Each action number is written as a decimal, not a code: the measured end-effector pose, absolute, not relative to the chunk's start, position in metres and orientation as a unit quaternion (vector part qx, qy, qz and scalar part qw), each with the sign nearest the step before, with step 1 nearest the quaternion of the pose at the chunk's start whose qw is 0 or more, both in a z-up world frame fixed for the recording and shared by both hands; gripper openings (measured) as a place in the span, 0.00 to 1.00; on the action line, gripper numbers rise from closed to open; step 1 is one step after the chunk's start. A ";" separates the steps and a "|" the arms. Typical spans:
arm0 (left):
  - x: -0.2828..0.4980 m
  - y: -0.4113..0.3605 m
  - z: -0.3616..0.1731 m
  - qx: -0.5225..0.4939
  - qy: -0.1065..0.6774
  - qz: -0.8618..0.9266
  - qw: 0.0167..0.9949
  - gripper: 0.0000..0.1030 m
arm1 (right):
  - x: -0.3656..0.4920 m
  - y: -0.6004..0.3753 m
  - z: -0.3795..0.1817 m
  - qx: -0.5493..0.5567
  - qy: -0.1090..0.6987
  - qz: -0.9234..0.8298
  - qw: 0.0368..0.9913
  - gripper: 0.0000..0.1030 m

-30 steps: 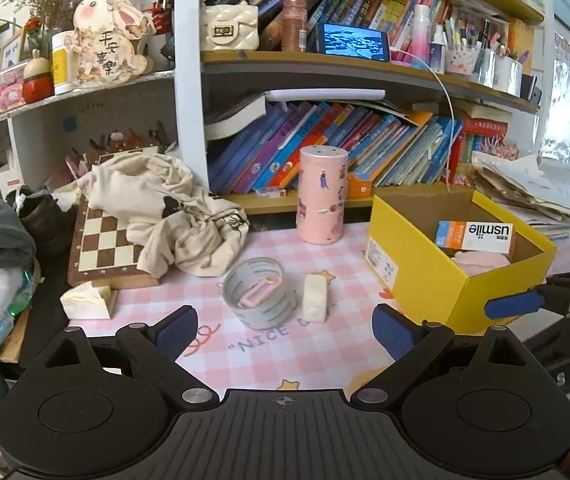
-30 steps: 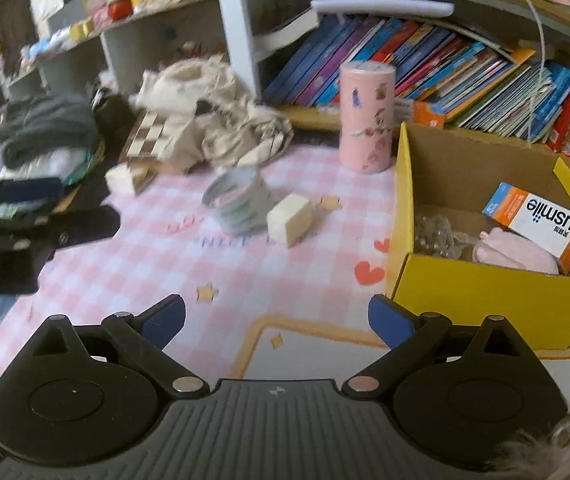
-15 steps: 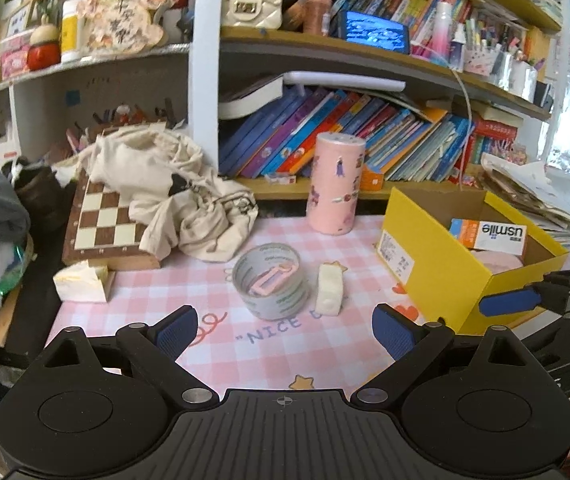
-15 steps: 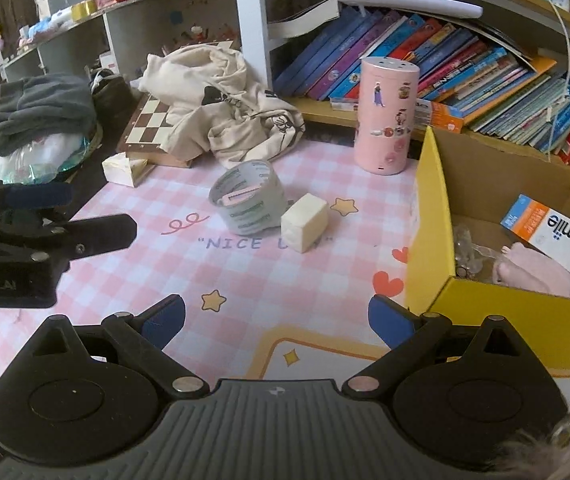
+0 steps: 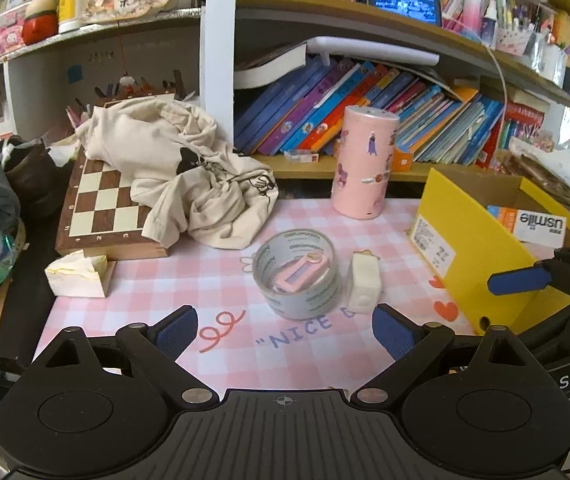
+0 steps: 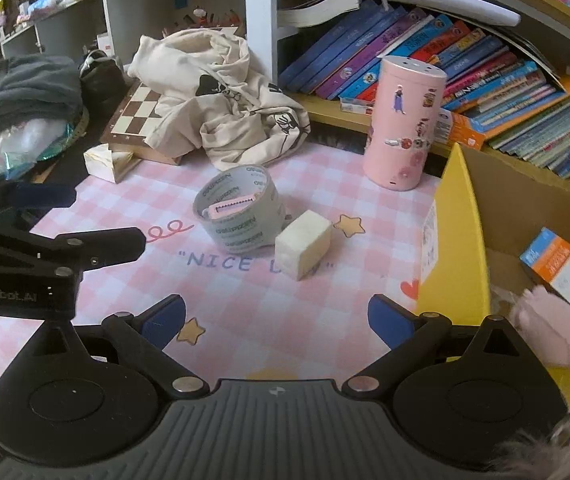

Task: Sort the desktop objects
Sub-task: 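Move left tool to the clear tape roll while right tool approaches the white foam block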

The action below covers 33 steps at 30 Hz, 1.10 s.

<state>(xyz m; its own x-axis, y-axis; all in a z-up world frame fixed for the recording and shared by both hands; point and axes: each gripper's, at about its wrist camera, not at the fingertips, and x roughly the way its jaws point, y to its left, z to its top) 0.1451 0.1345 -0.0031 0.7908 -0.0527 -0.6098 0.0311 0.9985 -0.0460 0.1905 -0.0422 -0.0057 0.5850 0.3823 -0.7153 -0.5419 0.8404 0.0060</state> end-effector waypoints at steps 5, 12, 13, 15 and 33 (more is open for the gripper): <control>0.168 0.138 -0.014 -0.016 0.334 -0.024 0.942 0.93 | 0.206 -0.029 -0.016 -0.128 0.366 0.264 0.883 0.96; 0.198 0.139 -0.022 -0.027 0.344 -0.031 0.938 0.93 | 0.231 -0.016 -0.028 -0.130 0.379 0.260 0.878 0.96; 0.202 0.138 -0.023 -0.026 0.344 -0.033 0.938 0.93 | 0.234 -0.014 -0.029 -0.132 0.378 0.258 0.879 0.96; 0.210 0.137 -0.026 -0.025 0.347 -0.036 0.937 0.93 | 0.239 -0.012 -0.032 -0.135 0.378 0.251 0.881 0.95; 0.266 0.128 -0.062 -0.055 0.399 -0.028 0.915 0.93 | 0.280 -0.004 -0.060 -0.122 0.393 0.214 0.886 0.78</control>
